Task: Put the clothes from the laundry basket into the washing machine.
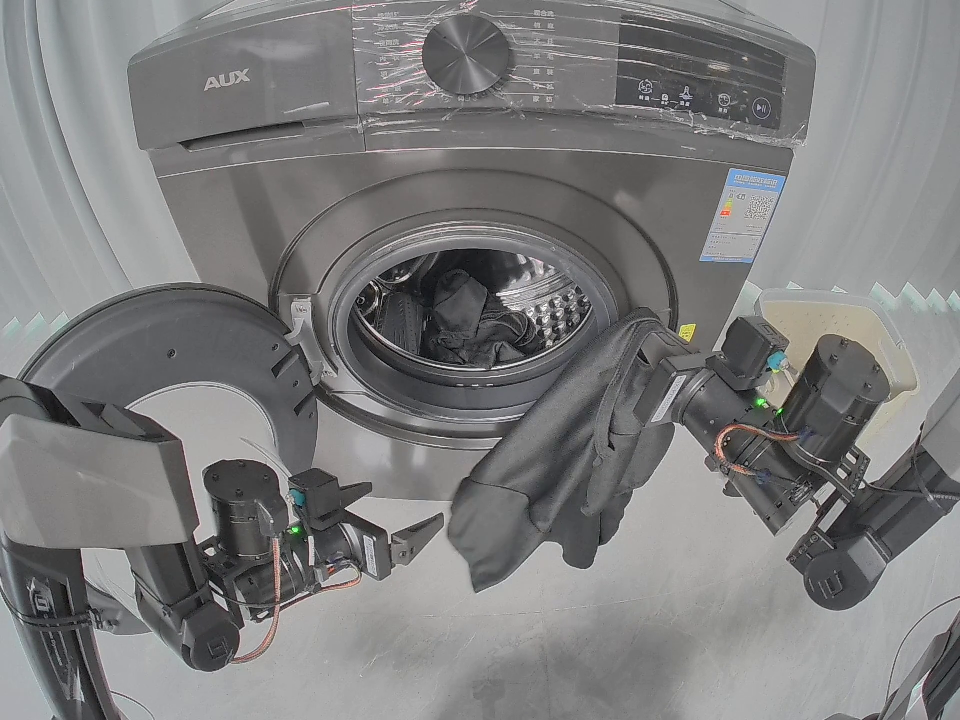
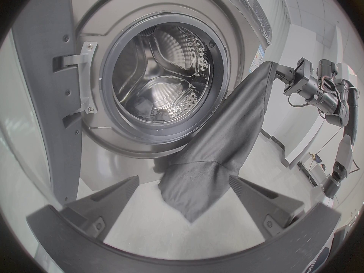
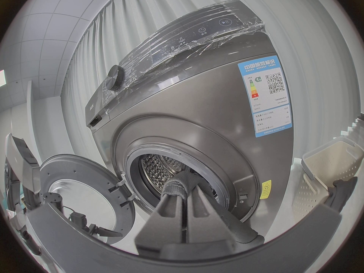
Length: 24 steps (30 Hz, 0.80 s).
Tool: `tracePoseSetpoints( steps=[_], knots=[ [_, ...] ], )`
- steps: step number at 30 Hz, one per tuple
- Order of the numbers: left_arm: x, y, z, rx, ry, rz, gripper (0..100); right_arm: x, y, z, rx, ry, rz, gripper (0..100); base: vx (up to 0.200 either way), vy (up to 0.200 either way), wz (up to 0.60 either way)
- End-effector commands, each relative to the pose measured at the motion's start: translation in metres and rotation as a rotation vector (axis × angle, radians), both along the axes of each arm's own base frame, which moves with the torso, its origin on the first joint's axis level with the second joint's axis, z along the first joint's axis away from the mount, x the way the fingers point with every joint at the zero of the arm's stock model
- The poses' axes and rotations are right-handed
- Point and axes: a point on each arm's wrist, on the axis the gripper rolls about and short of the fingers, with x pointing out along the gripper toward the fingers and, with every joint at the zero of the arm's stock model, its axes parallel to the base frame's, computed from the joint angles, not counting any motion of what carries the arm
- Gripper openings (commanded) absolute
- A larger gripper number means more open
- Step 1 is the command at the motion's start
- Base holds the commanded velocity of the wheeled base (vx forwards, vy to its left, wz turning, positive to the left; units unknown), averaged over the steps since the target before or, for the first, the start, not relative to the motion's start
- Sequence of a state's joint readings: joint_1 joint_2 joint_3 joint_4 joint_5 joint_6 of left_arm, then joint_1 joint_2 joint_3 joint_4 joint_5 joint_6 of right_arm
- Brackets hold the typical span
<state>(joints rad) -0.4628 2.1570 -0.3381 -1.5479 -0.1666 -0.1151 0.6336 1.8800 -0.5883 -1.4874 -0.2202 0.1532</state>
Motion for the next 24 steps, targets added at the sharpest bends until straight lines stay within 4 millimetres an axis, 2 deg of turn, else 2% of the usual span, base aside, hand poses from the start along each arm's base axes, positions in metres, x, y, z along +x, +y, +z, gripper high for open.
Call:
tracePoseSetpoints(
  steps=[1, 9, 12, 24],
  knots=[
    [0.004, -0.010, -0.001, -0.006, -0.016, -0.021, 100, 0.002, 0.004, -0.003, 0.002, 0.009, 0.004, 0, 0.000, 0.000, 0.00],
    [0.000, -0.031, 0.005, 0.004, -0.073, -0.106, 100, 0.003, 0.016, -0.003, 0.018, 0.005, -0.015, 0, 0.000, 0.000, 0.00],
    [0.004, -0.035, 0.009, -0.006, -0.103, -0.115, 100, 0.003, 0.022, -0.002, 0.024, 0.003, -0.016, 0, 0.000, 0.000, 0.00],
    [0.008, -0.042, 0.014, -0.018, -0.137, -0.124, 100, 0.038, 0.057, -0.016, 0.031, 0.008, -0.046, 0, 0.000, 0.000, 0.00]
  ],
)
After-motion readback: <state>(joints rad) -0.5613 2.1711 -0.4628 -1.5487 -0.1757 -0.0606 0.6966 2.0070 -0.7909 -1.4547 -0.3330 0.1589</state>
